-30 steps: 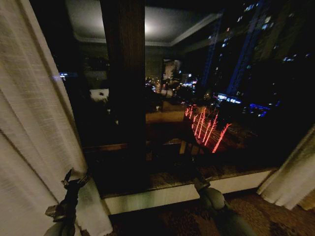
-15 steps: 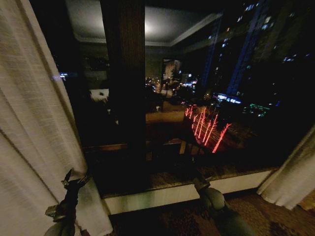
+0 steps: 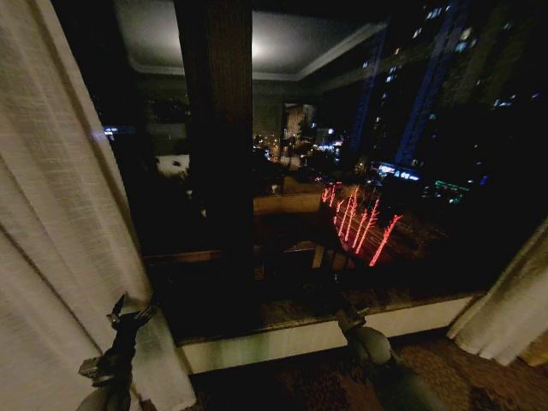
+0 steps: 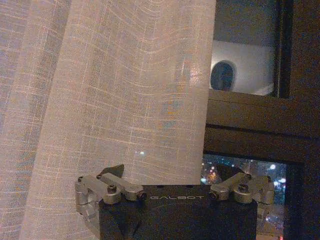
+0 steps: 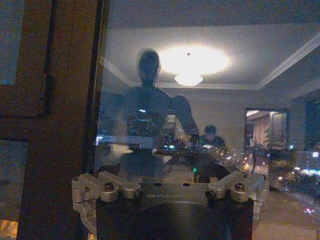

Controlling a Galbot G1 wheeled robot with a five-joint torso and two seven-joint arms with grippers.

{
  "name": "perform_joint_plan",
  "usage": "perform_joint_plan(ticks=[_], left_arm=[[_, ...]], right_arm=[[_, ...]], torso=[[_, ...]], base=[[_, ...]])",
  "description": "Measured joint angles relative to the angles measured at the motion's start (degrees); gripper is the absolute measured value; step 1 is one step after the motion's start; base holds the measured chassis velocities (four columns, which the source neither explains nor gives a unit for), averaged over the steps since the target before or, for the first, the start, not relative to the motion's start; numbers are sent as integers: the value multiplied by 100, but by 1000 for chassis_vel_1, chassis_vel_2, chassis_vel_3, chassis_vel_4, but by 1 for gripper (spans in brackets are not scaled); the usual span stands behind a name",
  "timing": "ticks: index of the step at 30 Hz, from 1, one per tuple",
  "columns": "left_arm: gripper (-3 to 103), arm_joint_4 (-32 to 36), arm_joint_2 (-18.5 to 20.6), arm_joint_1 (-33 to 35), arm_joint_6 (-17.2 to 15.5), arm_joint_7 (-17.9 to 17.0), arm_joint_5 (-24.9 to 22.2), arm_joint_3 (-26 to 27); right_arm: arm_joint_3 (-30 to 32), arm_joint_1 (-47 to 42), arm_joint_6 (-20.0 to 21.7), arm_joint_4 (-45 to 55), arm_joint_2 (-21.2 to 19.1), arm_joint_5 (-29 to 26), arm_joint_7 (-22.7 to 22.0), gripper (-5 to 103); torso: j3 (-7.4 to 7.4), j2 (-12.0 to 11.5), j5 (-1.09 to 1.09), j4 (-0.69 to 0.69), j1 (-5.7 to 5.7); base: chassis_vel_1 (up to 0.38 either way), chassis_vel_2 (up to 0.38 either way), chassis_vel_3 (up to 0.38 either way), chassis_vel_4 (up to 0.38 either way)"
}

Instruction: Open the curtains by pulling them apart, changing their state from closed to fully open.

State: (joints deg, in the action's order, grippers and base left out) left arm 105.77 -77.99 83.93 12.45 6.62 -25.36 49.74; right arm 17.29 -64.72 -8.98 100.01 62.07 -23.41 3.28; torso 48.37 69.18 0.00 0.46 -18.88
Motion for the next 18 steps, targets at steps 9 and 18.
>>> perform_joint_plan(ticks=[9, 18], left_arm=[[100, 0, 0, -1, 0, 0, 0, -1], [100, 101, 76, -533, -987, -807, 410, -952]], right_arm=[[0, 0, 0, 0, 0, 0, 0, 100], [0, 0, 0, 0, 0, 0, 0, 100]], torso=[[0, 0, 0, 0, 0], [0, 0, 0, 1, 0]], base=[[0, 0, 0, 0], [0, 0, 0, 0]])
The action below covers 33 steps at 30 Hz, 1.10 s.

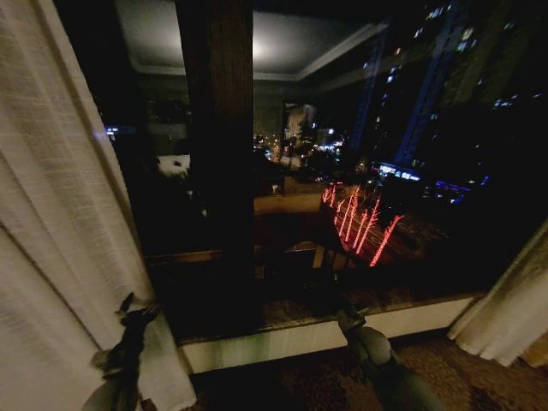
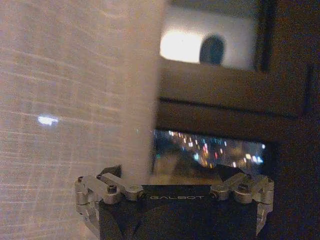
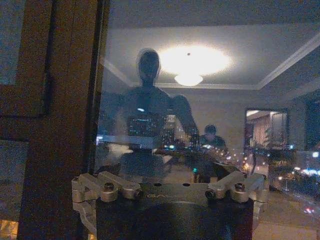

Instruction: Open the curtains by pulling them apart, changing their state from closed to fully open.

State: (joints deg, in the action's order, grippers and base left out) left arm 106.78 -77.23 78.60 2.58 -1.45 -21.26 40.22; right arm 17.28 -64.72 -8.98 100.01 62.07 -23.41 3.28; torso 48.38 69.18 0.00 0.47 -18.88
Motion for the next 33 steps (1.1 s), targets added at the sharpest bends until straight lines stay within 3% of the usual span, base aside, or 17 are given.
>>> perform_joint_plan(ticks=[1, 2, 5, 6, 11, 19, 21, 22, 23, 26, 33], left_arm=[[100, 21, 15, -107, -197, -160, 84, -191], [100, 21, 15, -107, -197, -160, 84, -191], [100, 87, 59, -424, -786, -644, 333, -755], [100, 163, 108, -769, -1426, -1167, 602, -1375], [100, -232, 313, -986, -1059, -1407, 993, -1475], [100, -338, 354, -916, -800, -1416, 1020, -1415], [100, -396, 372, -856, -482, -1287, 1020, -1374], [100, -396, 372, -856, -482, -1287, 1020, -1374], [100, -449, 395, -790, -157, -1094, 1025, -1303], [100, -465, 452, -570, 321, -868, 1008, -1131], [100, -19, 352, 26, 608, -864, 1013, -723]], right_arm=[[0, 0, 0, 0, 0, 0, 0, 100], [0, 0, 0, 0, 0, 0, 0, 100], [0, 0, 0, 0, 0, 0, 0, 100], [0, 0, 0, 0, 0, 0, 1, 100], [0, 1, -1, 0, 0, 0, 0, 100], [0, 0, -1, 0, 0, 0, 1, 100], [0, 0, -1, 0, 0, 0, 0, 100], [0, 0, -1, 0, 0, 0, 0, 100], [0, 0, -1, 0, 0, 0, 0, 100], [0, 0, -1, 0, 0, 0, 1, 100], [0, 0, -1, 0, 0, 0, 0, 100]], torso=[[0, 0, 0, 0, -1], [0, 0, 0, 0, -1], [0, 0, 0, 0, -1], [0, 0, 0, 1, -1], [0, 0, 2, 0, -1], [0, 0, 0, -1, -1], [0, 0, 0, 0, -1], [0, 0, 0, 0, -1], [0, 0, 0, 0, -1], [0, 0, 1, -1, -1], [-1, 0, 1, -1, 1]], base=[[0, 0, 0, 0], [0, 0, 0, 0], [0, 0, 0, 0], [0, 0, 0, 0], [0, 0, 0, 0], [0, 0, 0, 0], [0, 0, 0, 0], [0, 0, 0, 0], [0, 0, 0, 0], [0, 0, 0, 0], [0, 0, 0, 0]])
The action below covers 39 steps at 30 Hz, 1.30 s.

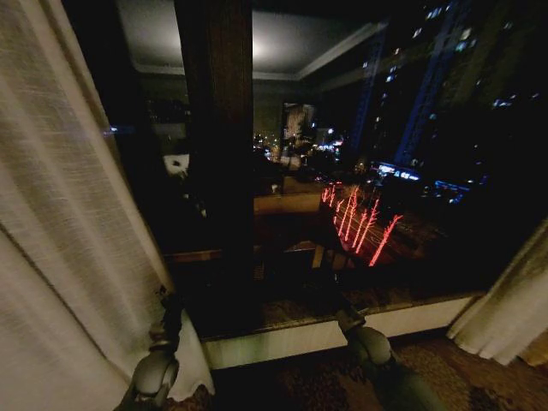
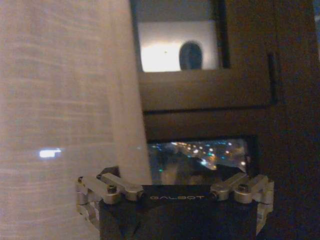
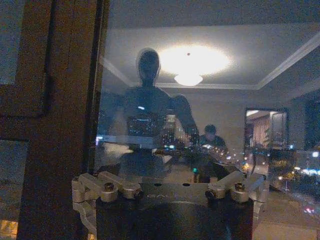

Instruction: Open the curtains by pulling them apart, changing their state from closed to fully open.

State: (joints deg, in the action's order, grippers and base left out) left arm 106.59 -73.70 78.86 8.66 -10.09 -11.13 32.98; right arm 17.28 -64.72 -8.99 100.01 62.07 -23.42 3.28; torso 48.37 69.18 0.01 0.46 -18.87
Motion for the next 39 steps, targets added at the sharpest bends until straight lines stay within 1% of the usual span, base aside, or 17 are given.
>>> perform_joint_plan(ticks=[3, 6, 7, 11, 12, 14, 17, 19, 22, 25, 27, 29, 31, 32, 36, 38, 39], left_arm=[[100, 146, -62, 181, 50, -78, 28, 174], [100, 232, -70, 371, 112, -212, 43, 534], [100, 232, -70, 371, 112, -212, 43, 534], [100, 212, 56, 499, 113, -260, -180, 914], [100, 212, 56, 499, 113, -260, -180, 914], [100, 69, 159, 410, 114, -189, -329, 904], [100, -61, 238, 269, 118, -108, -413, 772], [100, -158, 296, 84, 96, -62, -482, 583], [100, -219, 344, -78, -6, -42, -567, 486], [100, -402, 440, -352, -197, -44, -784, 450], [100, -429, 450, -379, -210, -44, -801, 448], [101, -531, 493, -506, -328, -45, -859, 449], [91, -593, 511, -575, -384, -44, -928, 471], [91, -593, 511, -575, -384, -44, -928, 471], [70, -730, 552, -652, -345, 7, -983, 489], [70, -751, 558, -659, -327, 20, -989, 491], [65, -768, 561, -662, -311, 28, -993, 492]], right_arm=[[0, 0, 0, 0, 0, 0, 0, 100], [0, 0, 0, 0, 0, 0, 0, 100], [0, 0, 0, 0, 0, 0, 0, 100], [0, 0, 0, 0, 0, 0, 0, 100], [0, 0, 0, 0, 0, 0, 0, 100], [0, 0, 0, 0, 0, 0, 0, 100], [0, 0, 0, 0, 0, 0, 0, 100], [0, 0, 0, 0, 0, 0, 0, 100], [0, 0, 0, 0, 0, 0, 0, 100], [0, 0, 0, 0, 0, 0, 0, 100], [0, 0, 0, 0, 0, 0, 0, 100], [0, 0, 0, 0, 0, 0, 0, 100], [0, 0, 0, 0, 0, 0, 0, 100], [0, 0, 0, 0, 0, 0, 0, 100], [0, 0, 0, 0, 0, 0, 0, 100], [0, 0, 0, 0, 0, 0, 0, 100], [0, 0, 0, 0, 0, 0, 0, 100]], torso=[[0, 1, 0, 0, 0], [0, 1, 0, 0, 0], [0, 1, 0, 0, 0], [0, 1, -1, -1, 0], [0, 1, -1, -1, 0], [0, 1, 1, -1, 0], [0, 1, 1, 0, 0], [0, 1, 1, 1, 0], [0, 0, 0, 1, 0], [0, 1, 0, 1, 0], [0, 1, 0, 1, 0], [1, 0, 0, 0, 0], [1, -1, 0, 0, 0], [1, -1, 0, 0, 0], [0, 0, 0, 0, 0], [0, -1, 0, 0, 0], [0, -1, 0, 0, 0]], base=[[0, 0, 0, 0], [0, 0, 0, 0], [0, 0, 0, 0], [0, 0, 0, 0], [0, 0, 0, 0], [0, 0, 0, 0], [0, 0, 0, 0], [0, 0, 0, 0], [0, 0, 0, 0], [0, 0, 0, 0], [0, 0, 0, 0], [0, 0, 0, 0], [0, 0, 0, 0], [0, 0, 0, 0], [0, 0, 0, 0], [0, 0, 0, 0], [0, 0, 0, 0]])
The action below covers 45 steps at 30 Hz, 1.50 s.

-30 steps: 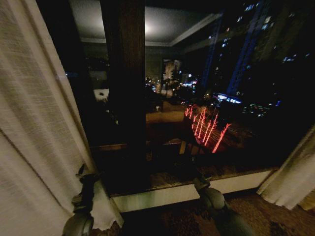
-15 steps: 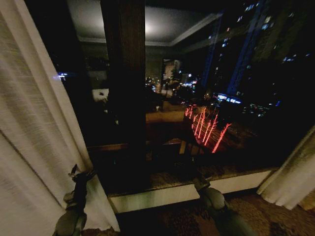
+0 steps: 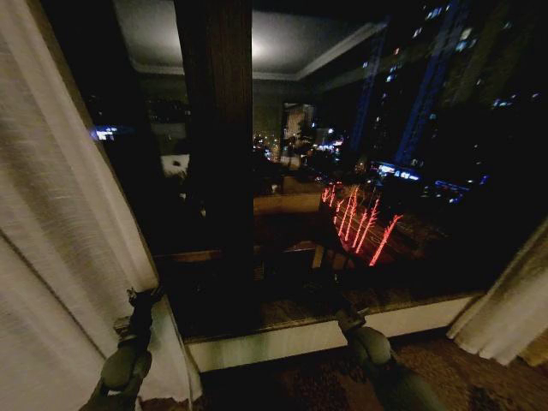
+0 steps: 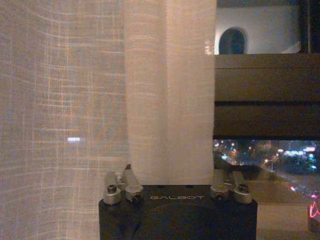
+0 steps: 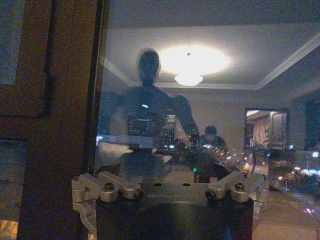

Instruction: Open the curtains by pulling them apart, changing their state from closed to fully open.

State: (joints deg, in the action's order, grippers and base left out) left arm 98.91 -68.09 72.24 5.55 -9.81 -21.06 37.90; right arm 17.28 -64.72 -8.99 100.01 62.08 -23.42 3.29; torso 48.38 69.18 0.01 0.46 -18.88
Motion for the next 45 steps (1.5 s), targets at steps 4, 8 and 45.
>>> perform_joint_plan(ticks=[4, 8, 45], left_arm=[[48, -48, 10, -2, 41, 23, -1, 0], [32, -87, 23, -7, 49, 25, -1, 0], [0, -112, -312, 219, 215, -1, 135, 332]], right_arm=[[0, 0, 0, 0, 0, 0, 0, 100], [0, 0, 0, 0, 0, 0, 0, 100], [0, 0, 0, 0, 0, 0, 0, 100]], torso=[[0, 0, 0, 0, 0], [0, 0, 0, 0, 0], [0, 1, -1, 0, 0]], base=[[0, 0, 0, 0], [0, 0, 0, 0], [25, 14, -21, -13]])
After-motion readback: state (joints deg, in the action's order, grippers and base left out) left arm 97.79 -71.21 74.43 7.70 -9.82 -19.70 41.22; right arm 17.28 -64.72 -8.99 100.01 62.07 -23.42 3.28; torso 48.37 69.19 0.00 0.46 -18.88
